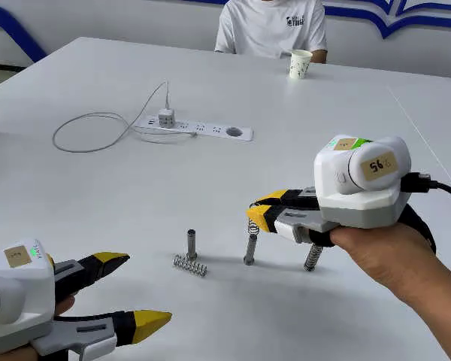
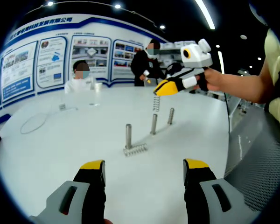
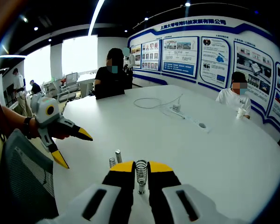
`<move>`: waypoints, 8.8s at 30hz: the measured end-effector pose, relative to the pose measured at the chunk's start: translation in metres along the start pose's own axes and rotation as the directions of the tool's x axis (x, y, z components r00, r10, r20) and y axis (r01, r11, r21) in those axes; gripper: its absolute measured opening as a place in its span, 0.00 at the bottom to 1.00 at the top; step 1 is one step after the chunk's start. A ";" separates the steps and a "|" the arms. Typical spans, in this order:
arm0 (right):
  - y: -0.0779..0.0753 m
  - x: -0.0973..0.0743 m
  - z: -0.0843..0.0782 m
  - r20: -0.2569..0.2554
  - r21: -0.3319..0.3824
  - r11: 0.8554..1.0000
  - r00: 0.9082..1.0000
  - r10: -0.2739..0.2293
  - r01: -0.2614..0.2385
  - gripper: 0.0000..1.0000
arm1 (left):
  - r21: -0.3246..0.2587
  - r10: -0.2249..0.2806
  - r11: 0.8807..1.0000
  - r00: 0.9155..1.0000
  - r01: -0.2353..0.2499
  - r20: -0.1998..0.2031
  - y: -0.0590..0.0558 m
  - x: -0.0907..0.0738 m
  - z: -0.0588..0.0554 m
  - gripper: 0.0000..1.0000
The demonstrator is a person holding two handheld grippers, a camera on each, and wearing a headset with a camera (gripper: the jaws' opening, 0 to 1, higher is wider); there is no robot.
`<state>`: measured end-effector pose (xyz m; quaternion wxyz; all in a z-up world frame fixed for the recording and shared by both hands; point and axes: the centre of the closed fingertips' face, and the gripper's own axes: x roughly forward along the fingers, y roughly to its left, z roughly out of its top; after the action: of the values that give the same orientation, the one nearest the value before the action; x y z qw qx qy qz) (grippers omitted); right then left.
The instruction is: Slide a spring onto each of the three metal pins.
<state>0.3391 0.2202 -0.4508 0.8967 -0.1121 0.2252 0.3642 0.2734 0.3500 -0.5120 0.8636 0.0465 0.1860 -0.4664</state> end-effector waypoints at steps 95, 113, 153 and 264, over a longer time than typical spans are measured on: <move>0.001 0.029 -0.060 -0.091 0.063 0.998 0.995 0.032 -0.027 0.12 | -0.029 -0.014 0.999 0.999 0.013 -0.044 0.000 0.008 -0.013 0.69; 0.002 0.029 -0.063 -0.102 0.060 0.998 0.994 0.035 -0.028 0.14 | -0.029 -0.014 0.999 0.999 0.013 -0.043 0.000 0.007 -0.013 0.69; 0.016 0.011 -0.072 -0.116 0.060 0.998 0.993 0.035 -0.028 0.16 | -0.019 -0.019 1.000 1.000 0.019 -0.021 -0.002 0.008 -0.008 0.69; 0.070 0.082 -0.076 -0.188 -0.031 0.977 0.962 0.199 -0.209 0.15 | -0.034 -0.002 0.999 0.999 0.001 -0.038 0.007 0.002 -0.016 0.69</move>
<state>0.3169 0.2918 -0.5593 0.8267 -0.1441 0.3079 0.4484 0.2752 0.3563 -0.5278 0.8602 0.0403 0.2103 -0.4628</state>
